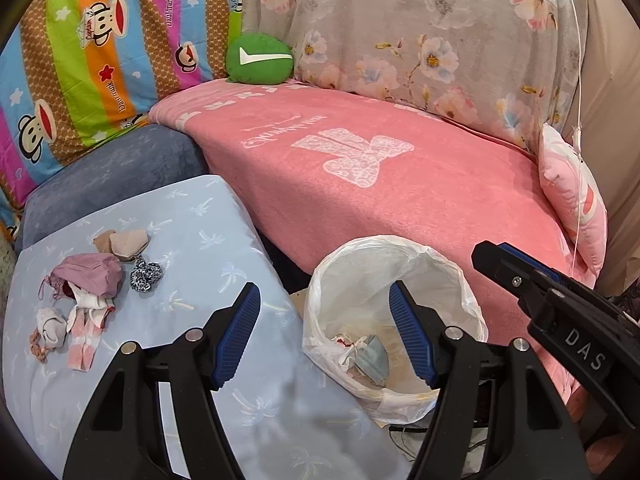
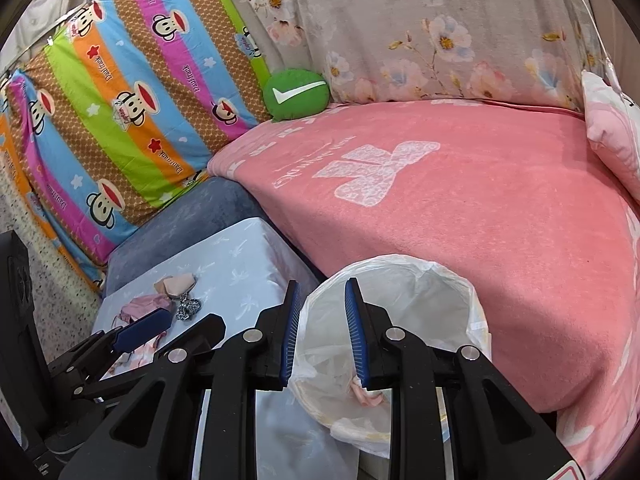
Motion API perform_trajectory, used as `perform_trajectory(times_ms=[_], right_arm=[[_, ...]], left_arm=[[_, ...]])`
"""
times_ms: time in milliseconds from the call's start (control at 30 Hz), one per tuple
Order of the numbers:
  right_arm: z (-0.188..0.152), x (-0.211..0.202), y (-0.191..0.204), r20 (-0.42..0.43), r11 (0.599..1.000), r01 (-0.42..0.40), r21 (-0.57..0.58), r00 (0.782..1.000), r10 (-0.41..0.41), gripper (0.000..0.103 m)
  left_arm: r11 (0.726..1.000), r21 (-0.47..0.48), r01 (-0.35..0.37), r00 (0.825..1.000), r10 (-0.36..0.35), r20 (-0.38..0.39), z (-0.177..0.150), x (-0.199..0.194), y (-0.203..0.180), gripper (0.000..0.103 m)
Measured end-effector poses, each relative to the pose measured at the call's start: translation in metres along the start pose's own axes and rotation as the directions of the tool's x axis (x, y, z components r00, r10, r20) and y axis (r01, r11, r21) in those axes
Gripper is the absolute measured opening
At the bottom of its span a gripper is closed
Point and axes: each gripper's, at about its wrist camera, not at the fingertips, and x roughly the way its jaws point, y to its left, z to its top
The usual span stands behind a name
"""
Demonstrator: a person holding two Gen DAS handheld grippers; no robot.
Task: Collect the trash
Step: 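Move both open tools back over the remaining items on the table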
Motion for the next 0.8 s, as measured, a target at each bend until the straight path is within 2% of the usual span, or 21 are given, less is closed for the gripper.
perform_trajectory(times_ms=[367,800], right_arm=[[-0.007,0.011,0.029,-0.029,0.999,-0.021,-0.045,0.999,0.019,0.024],[-0.019,0.03,0.076,-0.069,0.993,-0.057,-0.108,0.996,0.05,0.032]], left_arm=[[0.998,-0.055,-0.033,0.999,0.034,0.002,-0.007,-0.007,0.031,0.064],[0.983,-0.163,-0.085,0.996,0.085,-0.01,-0.02,-0.016,0.091,0.064]])
